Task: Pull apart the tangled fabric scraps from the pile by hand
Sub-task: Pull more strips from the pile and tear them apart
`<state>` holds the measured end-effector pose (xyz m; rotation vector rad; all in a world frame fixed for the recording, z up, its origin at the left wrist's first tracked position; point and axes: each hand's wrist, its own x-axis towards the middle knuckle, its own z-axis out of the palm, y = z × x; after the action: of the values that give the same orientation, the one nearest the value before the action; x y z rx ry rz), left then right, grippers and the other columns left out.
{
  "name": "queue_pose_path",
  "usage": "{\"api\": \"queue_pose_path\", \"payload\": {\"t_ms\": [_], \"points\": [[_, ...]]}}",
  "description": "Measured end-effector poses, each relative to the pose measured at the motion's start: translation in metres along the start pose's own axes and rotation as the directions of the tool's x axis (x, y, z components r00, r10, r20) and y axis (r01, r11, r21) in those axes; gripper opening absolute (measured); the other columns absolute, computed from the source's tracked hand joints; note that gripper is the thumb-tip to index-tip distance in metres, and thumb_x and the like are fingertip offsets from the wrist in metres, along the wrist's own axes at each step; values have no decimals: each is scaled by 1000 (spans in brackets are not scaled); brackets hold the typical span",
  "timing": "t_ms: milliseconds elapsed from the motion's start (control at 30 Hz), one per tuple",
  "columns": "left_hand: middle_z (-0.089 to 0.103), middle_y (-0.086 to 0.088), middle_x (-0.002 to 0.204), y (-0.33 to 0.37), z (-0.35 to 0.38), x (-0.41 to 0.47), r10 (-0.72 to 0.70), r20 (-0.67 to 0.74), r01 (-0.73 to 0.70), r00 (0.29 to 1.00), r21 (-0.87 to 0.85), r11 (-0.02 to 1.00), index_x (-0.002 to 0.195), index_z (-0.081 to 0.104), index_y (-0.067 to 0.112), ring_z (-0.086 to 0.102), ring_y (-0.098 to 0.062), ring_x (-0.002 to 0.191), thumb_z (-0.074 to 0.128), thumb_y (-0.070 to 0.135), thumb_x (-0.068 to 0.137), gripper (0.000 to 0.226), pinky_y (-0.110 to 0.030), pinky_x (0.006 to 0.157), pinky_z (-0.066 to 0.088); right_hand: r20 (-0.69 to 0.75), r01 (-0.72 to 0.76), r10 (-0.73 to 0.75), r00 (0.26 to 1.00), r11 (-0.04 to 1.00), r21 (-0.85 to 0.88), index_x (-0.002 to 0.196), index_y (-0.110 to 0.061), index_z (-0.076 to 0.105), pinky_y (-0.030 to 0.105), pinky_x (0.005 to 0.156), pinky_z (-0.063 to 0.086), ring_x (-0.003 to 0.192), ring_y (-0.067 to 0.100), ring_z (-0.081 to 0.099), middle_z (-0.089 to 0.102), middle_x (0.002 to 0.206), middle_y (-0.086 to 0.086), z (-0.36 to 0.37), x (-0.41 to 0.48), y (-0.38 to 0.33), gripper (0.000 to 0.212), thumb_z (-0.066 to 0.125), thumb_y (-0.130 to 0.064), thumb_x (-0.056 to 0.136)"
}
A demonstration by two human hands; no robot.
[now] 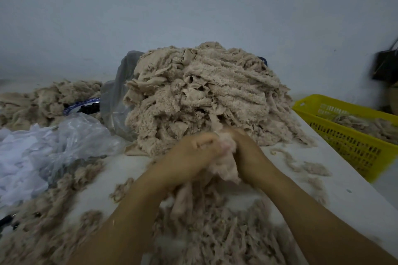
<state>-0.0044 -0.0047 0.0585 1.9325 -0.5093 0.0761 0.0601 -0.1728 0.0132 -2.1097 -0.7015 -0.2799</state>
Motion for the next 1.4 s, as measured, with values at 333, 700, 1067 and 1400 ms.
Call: {"api": "queue_pose_path", "payload": {"t_ms": [333, 700, 1067, 1400], "points": [[62, -14, 110, -26, -23, 8, -525, -309, 102, 793, -782, 615, 116, 65, 7, 56, -28, 92, 53, 38, 100, 37, -37, 73, 45, 140, -224, 267, 953, 939, -260, 151, -32, 30, 39, 116, 25, 147, 17, 18, 21, 160, -6, -27, -5, 19, 68, 59, -38, 90], [72, -11, 87, -8, -26, 31, -562, -270, -80, 782, -937, 339, 103, 64, 7, 73, -14, 64, 44, 30, 105, 30, -25, 58, 60, 325, -184, 127, 937, 971, 151, 79, -29, 53, 21, 59, 42, 63, 6, 51, 55, 71, -16, 26, -26, -28, 19, 57, -41, 94], [64, 9, 59, -8, -6, 8, -321, -46, 322, 946, 9, 947, 71, 71, 34, 56, -5, 49, 71, 69, 70, 35, -16, 46, 42, -48, -211, 280, 959, 814, 542, 79, -19, 53, 31, 60, 41, 63, 20, 43, 50, 70, 8, -6, -17, -37, 35, 54, -52, 90], [74, -13, 112, -15, -5, 3, -381, -19, 225, 924, -780, 584, 96, 81, 13, 73, -26, 101, 79, 35, 70, 34, -35, 75, 61, -188, -112, 163, 969, 959, 259, 59, -35, 49, 11, 48, 32, 47, 1, 39, 41, 53, -14, -13, -18, -29, 37, 46, -52, 92]]}}
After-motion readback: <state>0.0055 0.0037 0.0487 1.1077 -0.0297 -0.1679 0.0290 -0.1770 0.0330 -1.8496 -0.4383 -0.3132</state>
